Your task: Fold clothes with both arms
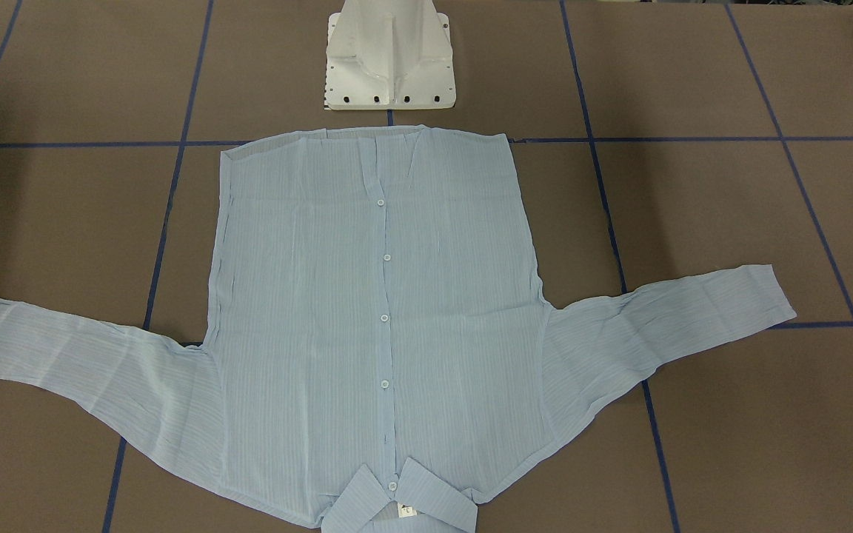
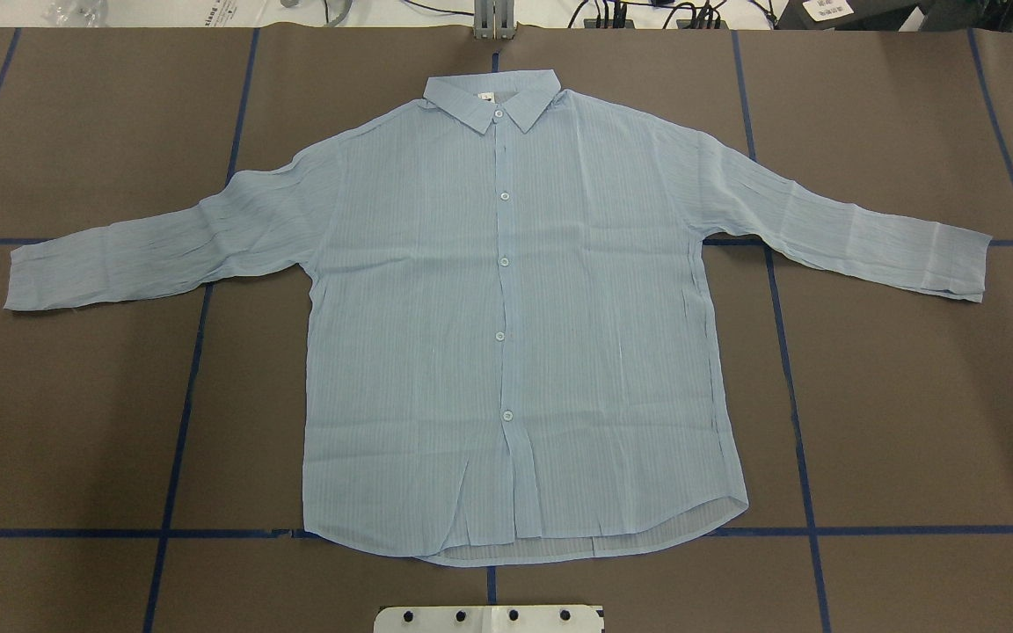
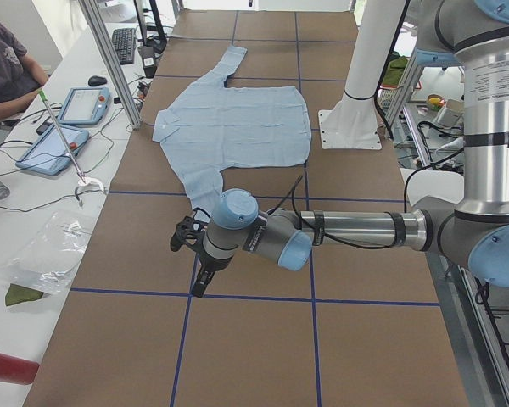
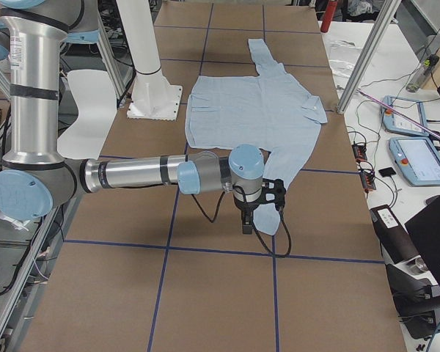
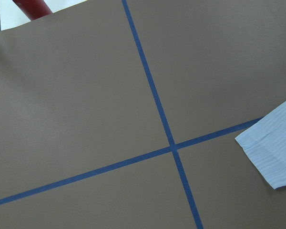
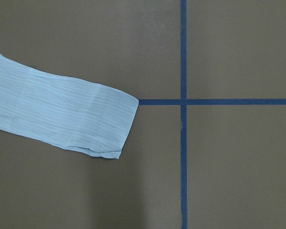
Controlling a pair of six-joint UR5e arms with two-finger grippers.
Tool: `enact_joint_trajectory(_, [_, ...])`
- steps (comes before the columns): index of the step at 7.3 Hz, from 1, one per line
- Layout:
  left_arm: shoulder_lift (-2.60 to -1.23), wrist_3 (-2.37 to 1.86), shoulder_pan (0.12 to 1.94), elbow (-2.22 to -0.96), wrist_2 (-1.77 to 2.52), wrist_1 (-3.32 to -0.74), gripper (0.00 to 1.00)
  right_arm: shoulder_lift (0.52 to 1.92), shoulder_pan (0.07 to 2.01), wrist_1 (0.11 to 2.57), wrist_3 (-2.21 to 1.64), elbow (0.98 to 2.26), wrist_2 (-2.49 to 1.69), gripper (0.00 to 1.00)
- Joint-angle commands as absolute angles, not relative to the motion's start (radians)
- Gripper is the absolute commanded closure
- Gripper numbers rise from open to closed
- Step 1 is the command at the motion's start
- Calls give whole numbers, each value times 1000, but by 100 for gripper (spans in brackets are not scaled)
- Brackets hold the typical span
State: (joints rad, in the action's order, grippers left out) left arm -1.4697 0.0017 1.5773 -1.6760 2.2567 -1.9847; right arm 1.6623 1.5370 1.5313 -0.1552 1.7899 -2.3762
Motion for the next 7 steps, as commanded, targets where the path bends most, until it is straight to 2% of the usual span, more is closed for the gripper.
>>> enact_joint_trajectory(1, [-1464,6,1577,-1695,2267,-1977,1,1666,1537,1548,-156,1786,-2369,0])
enact_joint_trajectory(7, [-1425,2,1575,-1738,2266,-1977,1,1677,1532,1536,-156,1784,-2367,0])
